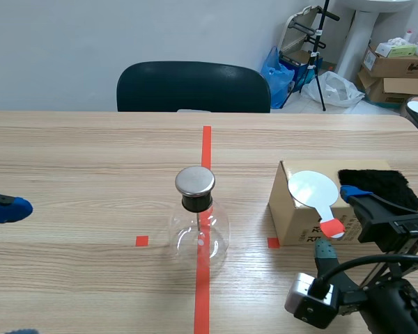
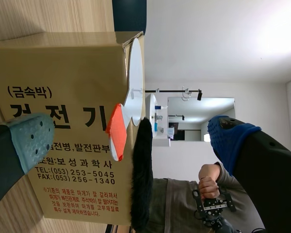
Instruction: Do the electroscope experiment
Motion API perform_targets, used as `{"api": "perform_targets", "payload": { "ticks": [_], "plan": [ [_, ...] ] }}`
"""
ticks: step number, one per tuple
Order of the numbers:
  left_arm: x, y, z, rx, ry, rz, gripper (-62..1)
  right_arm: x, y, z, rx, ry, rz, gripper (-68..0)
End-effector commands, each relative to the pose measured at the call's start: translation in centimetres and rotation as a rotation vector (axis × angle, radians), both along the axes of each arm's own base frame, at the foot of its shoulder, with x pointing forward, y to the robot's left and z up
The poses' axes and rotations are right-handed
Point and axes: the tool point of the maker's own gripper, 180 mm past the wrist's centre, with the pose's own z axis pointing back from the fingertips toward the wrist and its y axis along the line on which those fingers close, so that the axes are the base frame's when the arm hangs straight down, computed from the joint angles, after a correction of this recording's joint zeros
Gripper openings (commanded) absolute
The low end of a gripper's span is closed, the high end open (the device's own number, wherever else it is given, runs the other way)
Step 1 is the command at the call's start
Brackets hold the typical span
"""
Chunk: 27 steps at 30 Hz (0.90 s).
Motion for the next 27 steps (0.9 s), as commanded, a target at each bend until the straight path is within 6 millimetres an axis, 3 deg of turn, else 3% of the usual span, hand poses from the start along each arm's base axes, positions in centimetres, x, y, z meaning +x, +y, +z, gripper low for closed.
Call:
{"api": "perform_targets", "payload": {
  "ticks": [1, 8, 15, 27],
  "plan": [
    [0.0, 0.0, 0.5, -0.028, -0.003, 0.009, 1.4, 0.6, -0.3, 0.9, 0.000, -0.034, -0.009, 0.4],
    [0.0, 0.0, 0.5, -0.027, -0.003, 0.009, 1.4, 0.3, -0.2, 0.8, 0.001, -0.033, -0.010, 0.4],
    [0.0, 0.0, 0.5, -0.027, -0.003, 0.009, 1.4, -2.4, -0.5, 0.4, 0.022, 0.007, -0.028, 0.4],
    [0.9, 0.1, 0.6, -0.026, -0.013, 0.034, 1.4, -7.4, 0.0, 4.4, 0.154, 0.070, 0.012, 0.4]
  ]
}}
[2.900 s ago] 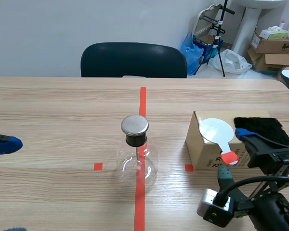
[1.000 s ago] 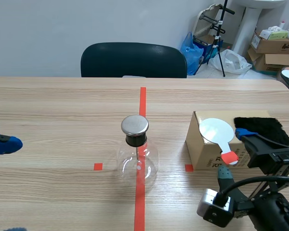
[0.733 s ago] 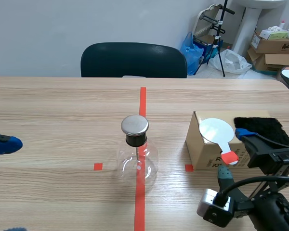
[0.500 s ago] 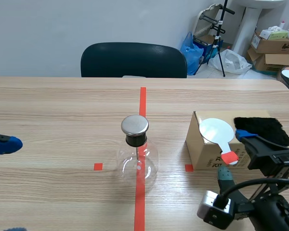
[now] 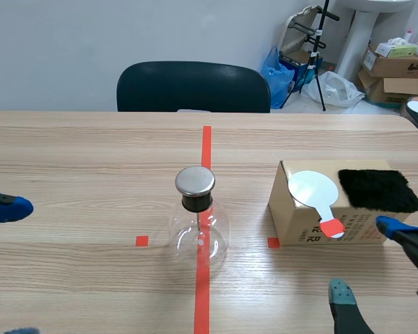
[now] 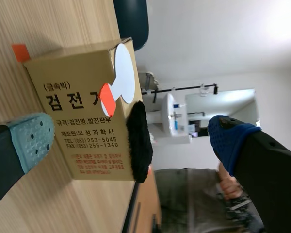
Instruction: Do the electroscope experiment
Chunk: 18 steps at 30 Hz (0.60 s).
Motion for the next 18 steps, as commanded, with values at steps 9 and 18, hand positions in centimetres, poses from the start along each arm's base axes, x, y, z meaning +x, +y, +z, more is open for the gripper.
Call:
{"api": "perform_targets", "payload": {
  "ticks": [9, 18],
  "plan": [
    [3.3, 1.0, 0.5, -0.020, -0.027, 0.256, 1.4, 1.1, -1.1, 5.0, 0.338, 0.158, 0.009, 0.4],
    [5.4, 0.4, 2.6, 0.095, -0.093, 0.455, 1.4, 3.8, -1.7, 10.2, 0.786, 0.328, 0.107, 0.4]
  ]
}}
